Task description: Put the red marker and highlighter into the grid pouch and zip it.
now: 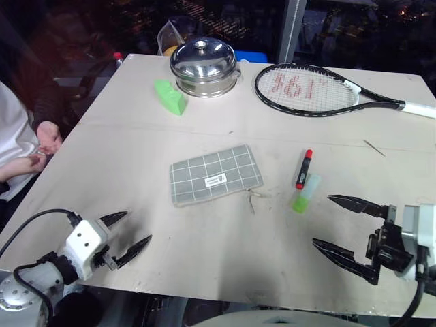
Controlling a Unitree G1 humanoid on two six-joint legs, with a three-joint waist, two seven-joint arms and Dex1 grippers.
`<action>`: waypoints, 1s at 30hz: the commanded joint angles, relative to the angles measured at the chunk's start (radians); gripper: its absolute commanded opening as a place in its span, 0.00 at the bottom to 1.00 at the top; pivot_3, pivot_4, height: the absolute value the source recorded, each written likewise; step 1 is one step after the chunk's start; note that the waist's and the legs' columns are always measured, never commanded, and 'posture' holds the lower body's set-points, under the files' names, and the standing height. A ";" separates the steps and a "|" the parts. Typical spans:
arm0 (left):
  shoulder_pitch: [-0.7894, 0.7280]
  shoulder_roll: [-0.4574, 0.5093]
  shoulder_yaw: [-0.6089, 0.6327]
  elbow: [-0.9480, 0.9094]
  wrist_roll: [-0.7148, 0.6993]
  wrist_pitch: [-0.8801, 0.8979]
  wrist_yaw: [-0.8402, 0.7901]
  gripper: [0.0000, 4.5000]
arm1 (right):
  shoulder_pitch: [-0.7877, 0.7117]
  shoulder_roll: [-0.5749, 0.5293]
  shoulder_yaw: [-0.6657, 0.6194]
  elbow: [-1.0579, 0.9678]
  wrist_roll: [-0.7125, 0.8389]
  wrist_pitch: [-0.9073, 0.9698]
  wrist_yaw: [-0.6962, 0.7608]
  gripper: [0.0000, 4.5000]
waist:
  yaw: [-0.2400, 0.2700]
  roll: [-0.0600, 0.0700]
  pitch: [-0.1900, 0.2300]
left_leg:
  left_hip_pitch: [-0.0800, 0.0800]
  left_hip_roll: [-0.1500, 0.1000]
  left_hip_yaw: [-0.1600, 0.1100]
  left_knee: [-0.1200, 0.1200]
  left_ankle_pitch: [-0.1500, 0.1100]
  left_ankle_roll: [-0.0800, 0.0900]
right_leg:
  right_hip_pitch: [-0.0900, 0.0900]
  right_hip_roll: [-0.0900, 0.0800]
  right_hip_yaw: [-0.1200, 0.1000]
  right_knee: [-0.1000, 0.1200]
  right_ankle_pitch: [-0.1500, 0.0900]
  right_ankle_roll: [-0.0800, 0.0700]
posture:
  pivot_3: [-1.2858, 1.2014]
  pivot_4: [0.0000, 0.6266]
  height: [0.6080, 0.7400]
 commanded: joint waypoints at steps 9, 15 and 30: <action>-0.375 0.060 -0.287 0.142 0.294 -0.187 0.120 1.00 | 0.060 0.011 0.027 -0.039 -0.033 -0.055 0.001 1.00 | 0.007 0.000 -0.005 | 0.001 0.001 0.000 0.001 0.002 0.004 | 0.002 0.001 -0.002 0.001 0.001 0.000 | 0.52 0.24 1.00; -0.535 0.015 -0.435 0.220 0.337 -0.229 0.132 1.00 | 0.061 0.022 0.053 -0.044 -0.062 -0.063 -0.029 1.00 | 0.011 -0.001 -0.005 | 0.001 0.001 0.000 0.006 0.003 0.005 | 0.003 0.002 -0.003 0.006 0.002 0.004 | 0.52 0.24 1.00; -0.548 -0.057 -0.469 -0.134 -0.156 0.477 -0.012 0.01 | -0.258 0.077 0.358 0.002 -0.227 0.288 -0.442 1.00 | -0.020 -0.004 -0.005 | 0.002 0.002 -0.001 0.010 0.003 0.005 | 0.003 0.004 -0.002 0.013 0.002 0.005 | 0.52 0.24 1.00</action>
